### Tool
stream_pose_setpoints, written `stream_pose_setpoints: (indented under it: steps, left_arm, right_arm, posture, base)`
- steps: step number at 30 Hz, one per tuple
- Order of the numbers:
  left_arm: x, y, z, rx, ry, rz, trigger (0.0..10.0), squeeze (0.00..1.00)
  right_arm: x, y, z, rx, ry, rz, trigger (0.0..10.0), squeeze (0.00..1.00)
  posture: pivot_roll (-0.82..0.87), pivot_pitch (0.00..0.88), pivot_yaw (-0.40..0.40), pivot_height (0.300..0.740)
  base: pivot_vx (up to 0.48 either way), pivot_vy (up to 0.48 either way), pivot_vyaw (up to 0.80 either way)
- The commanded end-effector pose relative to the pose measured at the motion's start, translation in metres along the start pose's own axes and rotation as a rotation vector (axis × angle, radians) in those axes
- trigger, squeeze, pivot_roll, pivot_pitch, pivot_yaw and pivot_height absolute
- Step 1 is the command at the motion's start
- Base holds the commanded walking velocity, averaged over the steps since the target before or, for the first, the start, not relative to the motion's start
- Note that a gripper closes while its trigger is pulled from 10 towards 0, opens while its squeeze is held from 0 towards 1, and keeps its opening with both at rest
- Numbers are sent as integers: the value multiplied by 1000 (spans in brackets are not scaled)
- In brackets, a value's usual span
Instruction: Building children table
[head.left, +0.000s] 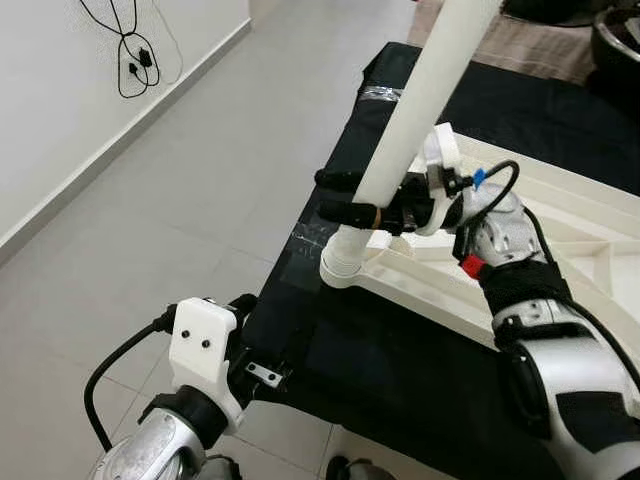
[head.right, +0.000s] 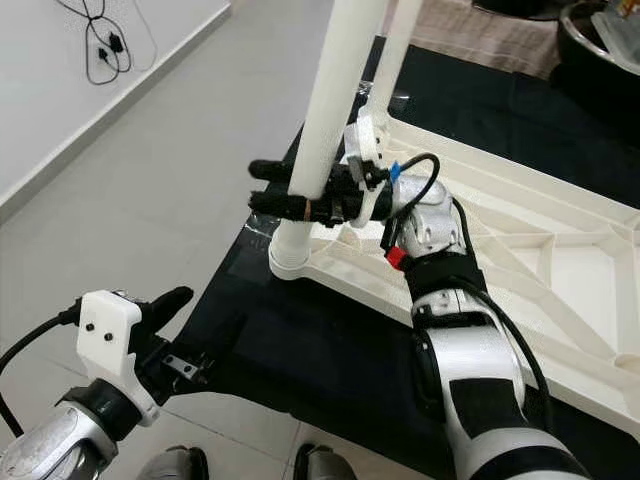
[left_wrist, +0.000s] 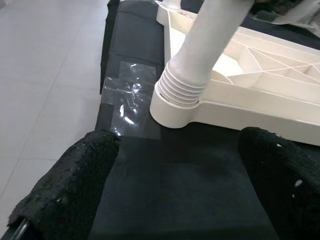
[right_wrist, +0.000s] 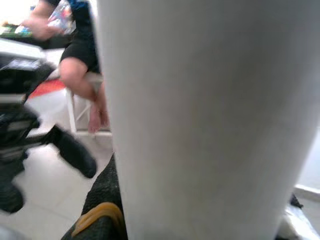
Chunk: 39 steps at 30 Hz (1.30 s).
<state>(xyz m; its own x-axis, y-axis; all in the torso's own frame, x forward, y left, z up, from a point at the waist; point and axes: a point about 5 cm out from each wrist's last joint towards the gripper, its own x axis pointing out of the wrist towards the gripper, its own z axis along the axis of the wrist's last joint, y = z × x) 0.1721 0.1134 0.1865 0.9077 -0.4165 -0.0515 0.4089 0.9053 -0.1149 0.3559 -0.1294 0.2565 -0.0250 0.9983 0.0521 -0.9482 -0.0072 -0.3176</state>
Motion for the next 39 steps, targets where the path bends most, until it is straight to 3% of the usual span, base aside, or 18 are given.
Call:
stream_pose_setpoints:
  steps: [1, 10, 14, 22, 32, 36, 39]
  left_arm:
    - [-3, -1, -1, 9, 14, -4, 10000, 0]
    - [-2, 0, 0, 17, 11, -3, 10000, 0]
    - [-1, 0, 1, 15, 8, -2, 10000, 0]
    - [1, 0, 1, 13, 5, -1, 10000, 0]
    - [1, -1, 1, 15, 3, 4, 10000, 0]
    - [2, 1, 0, 17, 1, 9, 10000, 0]
    - [3, 2, 0, 19, 0, 8, 10000, 0]
  right_arm:
    - [8, 22, -38, 163, 98, 109, 10000, 0]
    - [22, 38, -41, 206, 127, 238, 10000, 0]
    - [28, 43, -33, 262, 62, 286, 10000, 0]
    - [34, 39, -32, 300, 16, 284, 10000, 0]
    - [39, 39, -38, 279, 40, 274, 10000, 0]
    - [43, 44, -48, 257, 149, 75, 10000, 0]
    - [45, 43, -53, 269, 197, 9, 10000, 0]
  posture:
    - [205, 252, -105, 740]
    - [204, 251, -108, 740]
    - [197, 252, -107, 740]
    - [194, 256, -111, 740]
    - [194, 256, -121, 740]
    - [176, 251, -113, 740]
    - [173, 248, -112, 740]
  base:
    - [0, 0, 0]
    - [0, 0, 0]
    - [0, 0, 0]
    - [0, 0, 0]
    - [0, 0, 0]
    - [0, 0, 0]
    - [0, 0, 0]
